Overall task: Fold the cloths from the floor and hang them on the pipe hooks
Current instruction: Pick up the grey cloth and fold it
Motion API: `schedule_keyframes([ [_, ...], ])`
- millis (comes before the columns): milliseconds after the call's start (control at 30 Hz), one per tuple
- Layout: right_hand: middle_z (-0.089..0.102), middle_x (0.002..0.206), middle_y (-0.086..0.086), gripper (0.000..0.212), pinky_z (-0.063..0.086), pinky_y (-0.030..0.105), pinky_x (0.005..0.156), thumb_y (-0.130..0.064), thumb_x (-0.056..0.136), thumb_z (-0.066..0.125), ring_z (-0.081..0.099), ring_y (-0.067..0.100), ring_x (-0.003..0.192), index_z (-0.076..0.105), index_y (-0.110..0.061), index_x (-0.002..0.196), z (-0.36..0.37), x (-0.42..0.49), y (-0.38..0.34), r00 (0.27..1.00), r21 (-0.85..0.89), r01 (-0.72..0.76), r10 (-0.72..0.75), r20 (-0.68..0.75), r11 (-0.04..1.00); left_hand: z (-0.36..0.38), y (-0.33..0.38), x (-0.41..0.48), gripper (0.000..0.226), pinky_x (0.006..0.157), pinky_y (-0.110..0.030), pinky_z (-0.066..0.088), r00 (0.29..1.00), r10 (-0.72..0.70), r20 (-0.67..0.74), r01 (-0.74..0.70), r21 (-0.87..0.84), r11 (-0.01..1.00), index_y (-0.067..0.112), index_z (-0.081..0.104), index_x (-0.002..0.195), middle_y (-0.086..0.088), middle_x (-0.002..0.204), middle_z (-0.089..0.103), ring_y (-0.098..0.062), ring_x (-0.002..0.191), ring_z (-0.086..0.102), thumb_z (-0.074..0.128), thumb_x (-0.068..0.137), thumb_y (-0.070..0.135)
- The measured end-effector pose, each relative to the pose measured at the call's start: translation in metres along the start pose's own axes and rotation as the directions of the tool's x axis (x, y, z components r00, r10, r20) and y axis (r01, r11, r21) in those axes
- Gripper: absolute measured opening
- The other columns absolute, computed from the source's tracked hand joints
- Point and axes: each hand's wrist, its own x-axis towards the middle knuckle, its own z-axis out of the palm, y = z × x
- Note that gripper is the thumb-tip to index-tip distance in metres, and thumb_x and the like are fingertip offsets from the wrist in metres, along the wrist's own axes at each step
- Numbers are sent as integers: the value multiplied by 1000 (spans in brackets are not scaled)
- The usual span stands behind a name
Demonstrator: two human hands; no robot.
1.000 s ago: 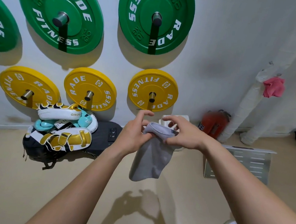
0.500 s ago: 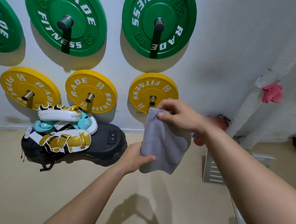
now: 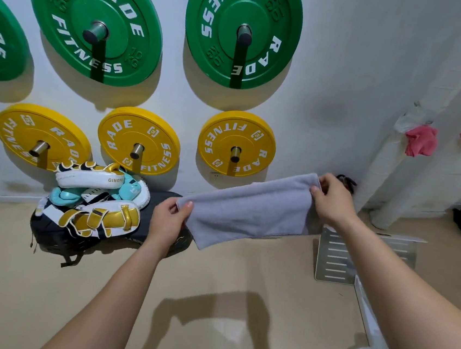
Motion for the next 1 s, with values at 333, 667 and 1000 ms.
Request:
schedule_keyframes([
  [333,62,91,5,10,39,37,71,-25,100,50,55,30,84,50,-16,94,38,-42,31,978,134,-164,178,-107,977,35,9,-5,25,74,-34,35,966,146,-215,-57,374,926,16,47,113,0,101,53,-22,90,48,43,104,38],
  [667,49,68,-1,16,54,47,58,-24,87,68,48,17,61,54,-17,82,85,-85,14,966,387,-235,171,194,891,99,1,-45,14,61,-22,41,992,77,98,-100,260,960,21,58,97,5,85,62,-13,78,57,61,95,35],
  [1000,61,71,-6,16,58,44,68,-35,78,75,59,13,61,61,-32,84,97,-90,10,973,360,-160,85,216,919,116,1,-53,19,74,-52,60,973,49,227,-78,121,990,36,72,86,11,77,71,-19,79,70,59,83,51],
])
